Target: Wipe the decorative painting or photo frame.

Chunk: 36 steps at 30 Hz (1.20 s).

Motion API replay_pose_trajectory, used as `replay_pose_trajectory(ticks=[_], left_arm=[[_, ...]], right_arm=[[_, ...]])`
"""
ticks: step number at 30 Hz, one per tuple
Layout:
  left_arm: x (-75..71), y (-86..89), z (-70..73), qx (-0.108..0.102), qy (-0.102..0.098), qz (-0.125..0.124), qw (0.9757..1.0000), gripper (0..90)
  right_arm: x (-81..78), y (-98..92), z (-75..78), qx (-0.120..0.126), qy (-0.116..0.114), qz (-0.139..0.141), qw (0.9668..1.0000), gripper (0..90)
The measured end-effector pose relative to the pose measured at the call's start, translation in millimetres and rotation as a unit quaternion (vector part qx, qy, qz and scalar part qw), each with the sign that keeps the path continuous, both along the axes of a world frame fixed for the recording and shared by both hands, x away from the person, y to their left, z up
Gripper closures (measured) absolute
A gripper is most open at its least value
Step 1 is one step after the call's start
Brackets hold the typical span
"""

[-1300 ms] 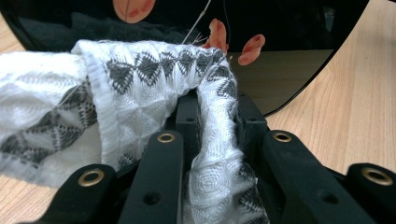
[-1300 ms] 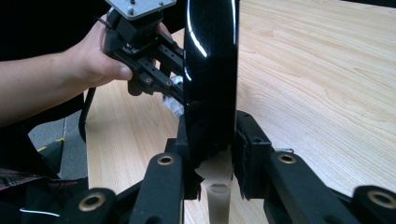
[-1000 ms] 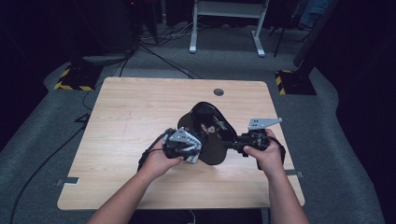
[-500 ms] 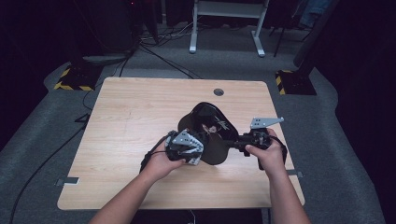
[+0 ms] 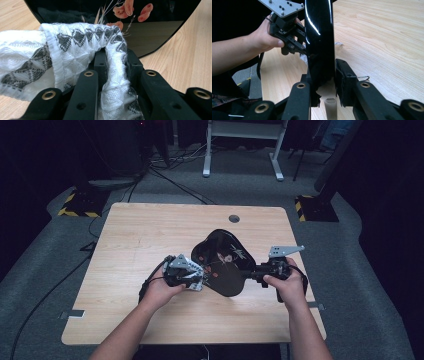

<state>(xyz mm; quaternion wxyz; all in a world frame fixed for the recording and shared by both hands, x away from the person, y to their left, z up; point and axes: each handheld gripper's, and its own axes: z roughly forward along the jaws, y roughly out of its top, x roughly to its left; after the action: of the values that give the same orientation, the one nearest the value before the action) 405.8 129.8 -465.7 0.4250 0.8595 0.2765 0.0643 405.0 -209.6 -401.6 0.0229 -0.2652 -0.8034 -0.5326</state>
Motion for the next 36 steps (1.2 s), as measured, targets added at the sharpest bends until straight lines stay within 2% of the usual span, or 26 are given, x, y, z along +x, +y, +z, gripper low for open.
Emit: replay_pose_trajectory(ticks=[5, 9, 15, 19, 22, 27, 31, 36], left_arm=[[-3.6, -9.1, 0.0, 0.0, 0.003, -0.011, 0.9999, 76.2], [-11.1, -31.2, 2.7, 0.008, -0.003, -0.044, 0.999, 76.2], [-20.1, -54.4, 6.0, 0.003, -0.008, -0.081, 0.9966, 75.9], [-25.3, -67.3, 2.8, 0.006, -0.011, -0.098, 0.9951, 75.8], [-24.7, -65.6, 1.8, 0.004, -0.011, -0.095, 0.9954, 76.1], [-21.8, -54.9, 1.2, 0.019, -0.014, -0.08, 0.9965, 76.3], [-13.9, -34.9, -0.1, 0.023, -0.011, -0.058, 0.998, 76.4], [-8.8, -19.3, -1.2, 0.019, -0.012, -0.033, 0.9992, 76.4]], right_arm=[[-0.6, 1.6, 0.3, -0.001, -0.002, 0.0, 1.0, 75.0], [-0.8, 1.8, 0.3, -0.001, -0.002, -0.001, 1.0, 75.0], [-0.4, 1.4, 0.0, 0.0, -0.001, 0.0, 1.0, 75.3], [-0.3, 0.8, 0.3, 0.001, 0.001, -0.002, 1.0, 76.0], [0.1, -1.3, 0.1, 0.001, 0.002, -0.004, 1.0, 76.4], [0.9, -3.0, -0.8, 0.005, 0.007, -0.003, 1.0, 76.0], [1.3, -4.0, -1.3, 0.006, 0.011, -0.001, 0.9999, 75.7], [1.5, -3.8, -2.0, 0.008, 0.015, -0.001, 0.9998, 75.3]])
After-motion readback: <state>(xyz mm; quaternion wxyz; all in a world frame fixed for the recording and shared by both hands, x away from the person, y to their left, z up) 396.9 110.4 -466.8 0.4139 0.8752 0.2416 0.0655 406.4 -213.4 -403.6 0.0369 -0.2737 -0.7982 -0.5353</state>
